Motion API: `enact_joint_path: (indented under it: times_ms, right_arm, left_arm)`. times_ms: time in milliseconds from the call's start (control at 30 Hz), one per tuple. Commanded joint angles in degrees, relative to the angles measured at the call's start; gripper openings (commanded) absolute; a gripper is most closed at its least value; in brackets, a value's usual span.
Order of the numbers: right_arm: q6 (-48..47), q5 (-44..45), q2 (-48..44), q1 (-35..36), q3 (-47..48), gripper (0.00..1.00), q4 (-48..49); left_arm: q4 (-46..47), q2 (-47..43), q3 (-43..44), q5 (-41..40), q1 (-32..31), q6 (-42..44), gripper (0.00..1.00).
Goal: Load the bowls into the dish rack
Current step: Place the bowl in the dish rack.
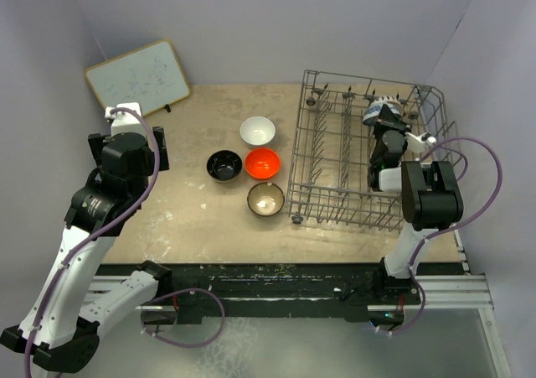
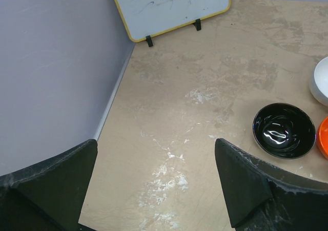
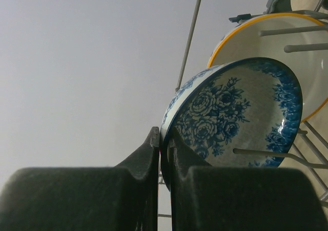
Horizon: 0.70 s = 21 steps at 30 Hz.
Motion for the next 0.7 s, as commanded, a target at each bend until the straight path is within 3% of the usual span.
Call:
enact_joint_path:
  times_ms: [0,267,667]
  right_arm:
    - [4.1,6.1,0.3,-1.2,-1.1,0.01,6.1]
    - [0.1,4.1,2.3,-1.3,-1.1,0.0,18.1]
    - [-5.8,8.3,-8.4,-2.1,-1.2,0.0,13.6]
  left_arm:
    - [3.0,0.0,0.9,-0.1,-0.1,1.3,0.99]
    - [2.9,-0.3,1.0,-0.2,-0.1,1.2,0.99]
    - [4.4,-0.8,-0.4,0.6,-0.1,1.5,0.99]
